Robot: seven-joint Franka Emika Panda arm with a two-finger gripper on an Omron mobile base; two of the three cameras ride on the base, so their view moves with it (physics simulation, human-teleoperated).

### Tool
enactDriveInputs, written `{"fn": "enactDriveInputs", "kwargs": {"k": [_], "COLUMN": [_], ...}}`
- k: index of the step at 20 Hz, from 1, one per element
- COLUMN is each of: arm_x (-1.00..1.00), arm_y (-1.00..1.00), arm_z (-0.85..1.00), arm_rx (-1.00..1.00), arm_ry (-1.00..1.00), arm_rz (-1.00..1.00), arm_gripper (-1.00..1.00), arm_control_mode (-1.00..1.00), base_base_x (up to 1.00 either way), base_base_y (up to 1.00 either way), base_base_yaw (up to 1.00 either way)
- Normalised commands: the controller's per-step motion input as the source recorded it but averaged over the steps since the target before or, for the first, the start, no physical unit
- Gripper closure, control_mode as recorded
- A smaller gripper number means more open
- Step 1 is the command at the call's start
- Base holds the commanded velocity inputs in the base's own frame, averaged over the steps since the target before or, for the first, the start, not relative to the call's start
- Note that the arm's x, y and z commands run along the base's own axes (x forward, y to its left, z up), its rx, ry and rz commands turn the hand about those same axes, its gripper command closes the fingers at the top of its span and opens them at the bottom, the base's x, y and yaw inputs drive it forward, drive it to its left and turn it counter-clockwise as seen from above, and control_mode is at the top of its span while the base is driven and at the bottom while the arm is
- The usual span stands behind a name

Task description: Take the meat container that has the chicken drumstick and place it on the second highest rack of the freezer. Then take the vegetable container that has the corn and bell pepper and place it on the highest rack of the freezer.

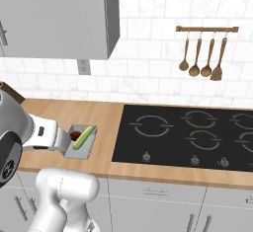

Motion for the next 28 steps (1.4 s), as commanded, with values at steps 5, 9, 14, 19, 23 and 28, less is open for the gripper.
{"fn": "enactDriveInputs", "kwargs": {"k": [5,9,14,19,23,28], "arm_x": [0.06,0.73,0.74,0.7,0.69,0.77], "arm_y": [0.01,0.0,-0.11,-0.32,0.0,0.25], "arm_z": [0.0,0.0,-0.29,-0.85,-0.95,-0.59], "arm_rx": [-0.02,-0.12,-0.01,0.03,0.02,0.01], "arm_ry": [0.07,0.55,0.36,0.26,0.12,0.06], "arm_rz": [0.0,0.0,0.0,-0.05,-0.19,-0.16], "arm_gripper": [-1.0,-1.0,-1.0,-1.0,-1.0,-1.0], "arm_control_mode": [-1.0,-1.0,-1.0,-1.0,-1.0,-1.0], "base_base_x": [0.0,0.0,0.0,0.0,0.0,0.0], "base_base_y": [0.0,0.0,0.0,0.0,0.0,0.0], "base_base_yaw": [0.0,0.0,0.0,0.0,0.0,0.0]}}
